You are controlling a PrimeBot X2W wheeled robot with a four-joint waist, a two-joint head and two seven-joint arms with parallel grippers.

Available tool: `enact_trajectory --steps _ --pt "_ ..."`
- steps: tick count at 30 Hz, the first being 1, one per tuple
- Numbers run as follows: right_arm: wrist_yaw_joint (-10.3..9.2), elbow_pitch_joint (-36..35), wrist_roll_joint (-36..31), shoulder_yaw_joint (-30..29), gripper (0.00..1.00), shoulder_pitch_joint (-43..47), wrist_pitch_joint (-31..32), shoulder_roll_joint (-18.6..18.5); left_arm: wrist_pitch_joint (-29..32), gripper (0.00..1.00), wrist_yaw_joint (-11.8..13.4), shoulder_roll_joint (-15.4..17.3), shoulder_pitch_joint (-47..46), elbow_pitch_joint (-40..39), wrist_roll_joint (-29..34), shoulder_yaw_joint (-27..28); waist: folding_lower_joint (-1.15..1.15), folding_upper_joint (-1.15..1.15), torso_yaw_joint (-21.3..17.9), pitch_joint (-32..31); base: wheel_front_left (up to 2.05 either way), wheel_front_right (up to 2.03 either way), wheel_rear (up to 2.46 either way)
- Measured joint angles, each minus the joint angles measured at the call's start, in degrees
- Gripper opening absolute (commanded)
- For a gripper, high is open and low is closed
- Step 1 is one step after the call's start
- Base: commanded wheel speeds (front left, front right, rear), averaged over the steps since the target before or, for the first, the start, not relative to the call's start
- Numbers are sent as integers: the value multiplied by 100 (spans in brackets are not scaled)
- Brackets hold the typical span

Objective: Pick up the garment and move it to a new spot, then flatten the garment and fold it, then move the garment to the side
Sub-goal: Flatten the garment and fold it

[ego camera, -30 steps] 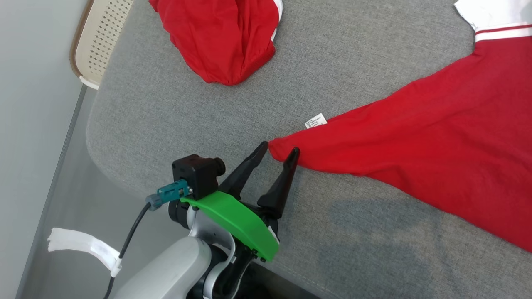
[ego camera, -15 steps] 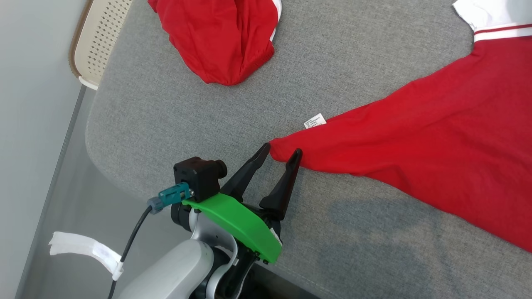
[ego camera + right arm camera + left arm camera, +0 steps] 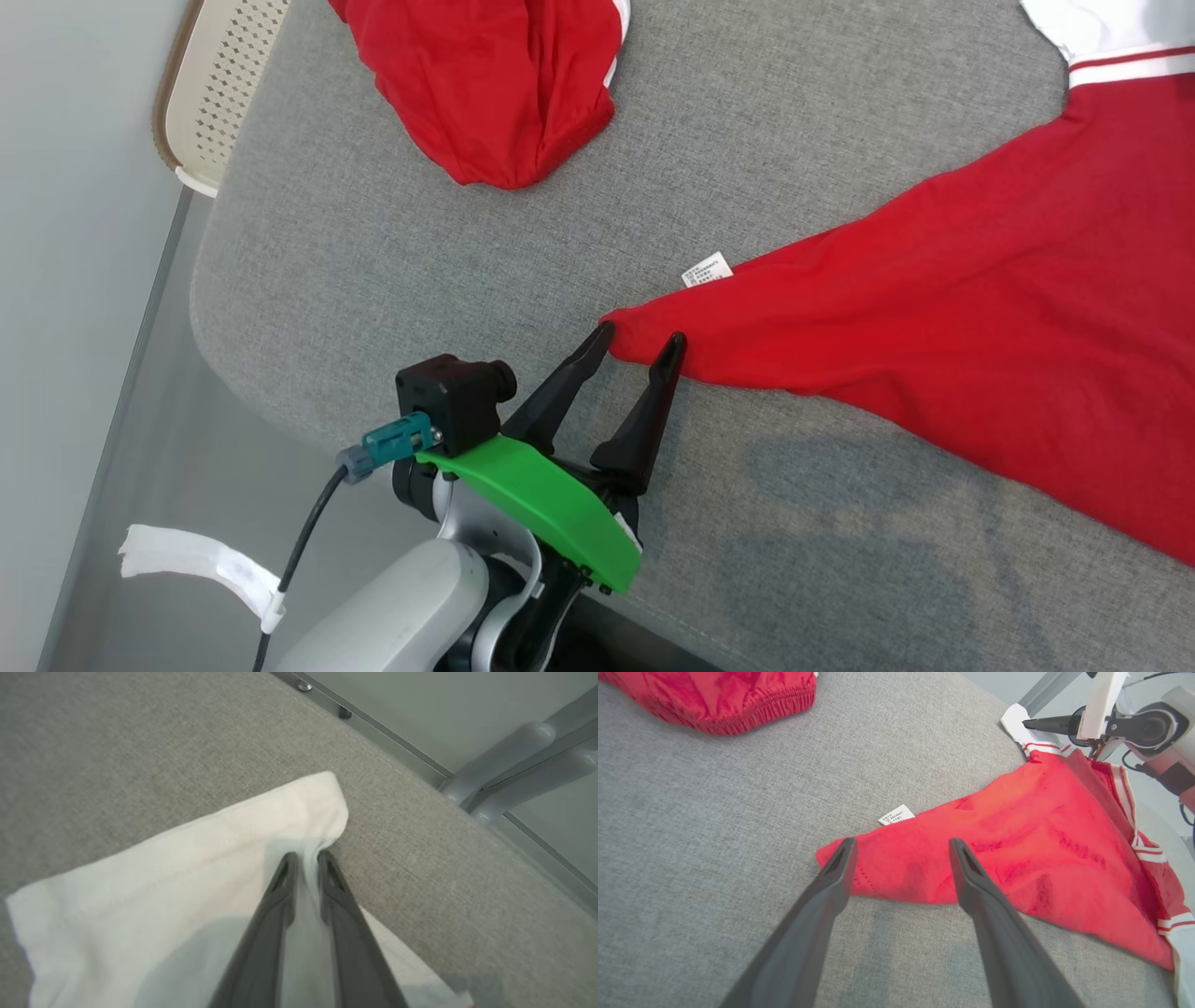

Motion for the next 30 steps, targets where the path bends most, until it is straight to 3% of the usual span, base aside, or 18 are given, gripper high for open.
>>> enact_trajectory --steps 7,12,17,24,30 --pt "7 -257 324 170 0 -19 -90 -281 -21 100 -11 5 -15 44 -15 52 0 0 7 -26 0 0 0" --pt "7 -601 647 188 0 -174 -204 -470 98 100 -259 -5 -30 234 -294 94 0 0 -1 -64 0 0 0" --pt "5 -1059 934 299 0 -218 -207 -782 126 100 -409 -24 -246 900 -381 220 0 0 -34 -104 0 0 0" --pt "7 -1524 1192 464 0 -210 -157 -1002 88 100 -756 -202 -510 1570 -599 379 0 0 -319 -121 0 0 0" --pt "5 -1652 1303 490 0 -194 -240 -1100 76 100 -865 -278 -817 2227 -548 377 0 0 -496 -139 0 0 0"
